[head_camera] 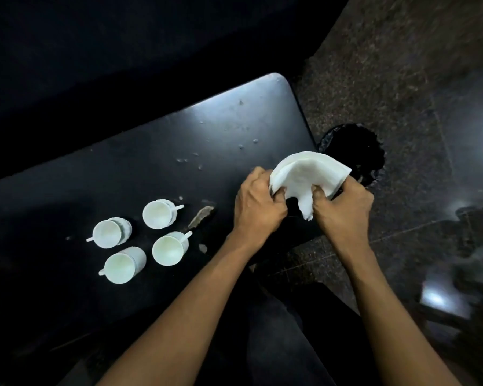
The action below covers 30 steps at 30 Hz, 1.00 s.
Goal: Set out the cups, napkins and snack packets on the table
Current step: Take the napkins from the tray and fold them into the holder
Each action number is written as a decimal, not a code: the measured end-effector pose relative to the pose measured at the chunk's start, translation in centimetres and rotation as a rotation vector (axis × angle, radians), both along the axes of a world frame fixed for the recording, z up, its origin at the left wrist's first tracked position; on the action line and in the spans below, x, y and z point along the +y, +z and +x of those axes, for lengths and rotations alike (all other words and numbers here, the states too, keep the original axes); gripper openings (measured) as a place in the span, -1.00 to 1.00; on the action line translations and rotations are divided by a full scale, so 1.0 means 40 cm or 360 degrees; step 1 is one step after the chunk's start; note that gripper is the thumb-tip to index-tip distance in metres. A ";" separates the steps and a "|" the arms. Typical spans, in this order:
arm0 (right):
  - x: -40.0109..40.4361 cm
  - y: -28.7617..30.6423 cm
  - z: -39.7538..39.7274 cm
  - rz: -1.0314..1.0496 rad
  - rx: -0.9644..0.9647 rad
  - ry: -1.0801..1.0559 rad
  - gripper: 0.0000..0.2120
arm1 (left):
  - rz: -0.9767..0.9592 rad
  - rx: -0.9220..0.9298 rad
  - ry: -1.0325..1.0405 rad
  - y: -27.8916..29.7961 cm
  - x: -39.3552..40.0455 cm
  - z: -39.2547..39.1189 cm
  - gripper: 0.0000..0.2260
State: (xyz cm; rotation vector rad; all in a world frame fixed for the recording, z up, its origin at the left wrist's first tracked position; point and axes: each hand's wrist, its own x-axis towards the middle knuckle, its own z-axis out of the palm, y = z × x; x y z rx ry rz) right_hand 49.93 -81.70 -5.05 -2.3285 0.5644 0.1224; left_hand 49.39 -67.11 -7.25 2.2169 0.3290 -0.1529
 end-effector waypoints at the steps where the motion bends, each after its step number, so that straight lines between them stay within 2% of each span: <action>1: -0.002 -0.008 -0.009 -0.0001 -0.0036 -0.0068 -0.73 | 0.0024 -0.0012 -0.0017 -0.007 -0.013 -0.007 -0.90; 8: 0.018 -0.079 -0.050 -0.0007 -0.0006 -0.0361 -0.83 | 0.0132 0.0001 -0.0139 -0.049 -0.062 -0.068 -0.89; 14: 0.036 -0.089 -0.081 -0.0171 -0.0185 -0.0221 -0.69 | 0.0218 -0.0171 -0.0109 -0.061 -0.067 -0.078 -0.97; 18: 0.045 -0.094 -0.100 -0.0240 -0.0451 -0.0103 -0.81 | 0.0462 -0.0303 -0.0186 -0.078 -0.050 -0.048 -0.85; 20: 0.042 -0.110 -0.111 -0.0270 -0.0508 -0.0026 -0.83 | 0.0589 -0.0386 -0.0284 -0.091 -0.032 -0.027 -0.85; 23: 0.032 -0.138 -0.122 -0.0336 -0.0555 0.0102 -0.84 | 0.0689 -0.0344 -0.0468 -0.104 -0.013 -0.006 -0.85; 26: 0.024 -0.159 -0.130 -0.0413 -0.0477 0.0202 -0.83 | 0.0630 -0.0297 -0.0548 -0.112 0.001 -0.007 -0.72; 30: 0.025 -0.162 -0.130 -0.0423 -0.0373 0.0368 -0.68 | 0.0342 -0.0394 -0.0396 -0.122 0.027 -0.007 -0.64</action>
